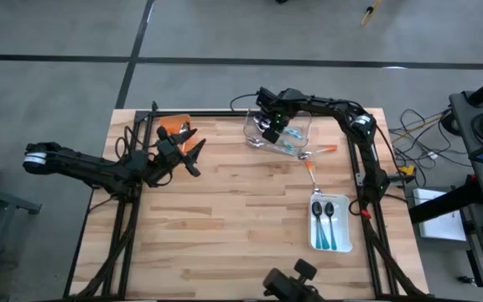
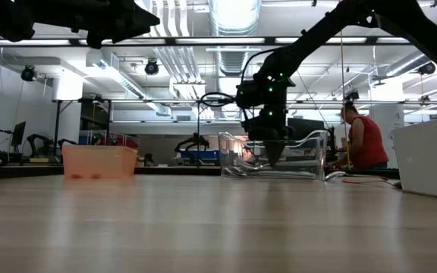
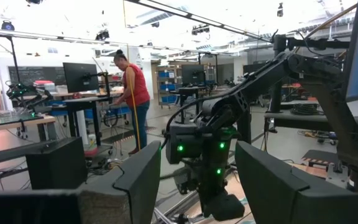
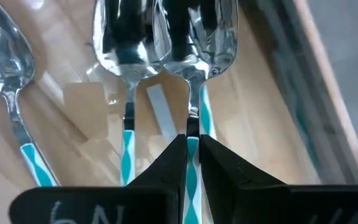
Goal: Sort silverware by color (type)
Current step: Adjust the blue patterned spoon on the transparent bin
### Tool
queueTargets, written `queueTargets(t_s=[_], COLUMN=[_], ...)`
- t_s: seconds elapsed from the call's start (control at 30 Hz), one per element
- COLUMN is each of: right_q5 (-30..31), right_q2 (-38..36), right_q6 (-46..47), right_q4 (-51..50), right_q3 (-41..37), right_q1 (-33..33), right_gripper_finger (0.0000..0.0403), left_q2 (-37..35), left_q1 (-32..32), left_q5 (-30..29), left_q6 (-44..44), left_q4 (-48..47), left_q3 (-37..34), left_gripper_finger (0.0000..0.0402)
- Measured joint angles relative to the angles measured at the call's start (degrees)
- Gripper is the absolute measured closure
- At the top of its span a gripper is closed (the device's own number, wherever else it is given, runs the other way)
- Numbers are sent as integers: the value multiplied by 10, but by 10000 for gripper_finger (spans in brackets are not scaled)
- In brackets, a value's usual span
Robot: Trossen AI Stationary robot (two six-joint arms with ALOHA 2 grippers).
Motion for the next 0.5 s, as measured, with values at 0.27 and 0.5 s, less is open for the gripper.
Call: queueTargets(t_s=[0.27,0.5], right_q5=[-26,-31], right_q2=[22,22], right_q6=[-12,-29], right_q4=[2,5], right_q3=[-2,-2], right_q1=[2,4], right_gripper_finger=[370,370], left_q2=[0,0], left_q1=[0,0], left_q5=[0,0], left_q6=[0,0], left_q4=[1,1], left_q3=[0,0], left_gripper_finger=[213,213])
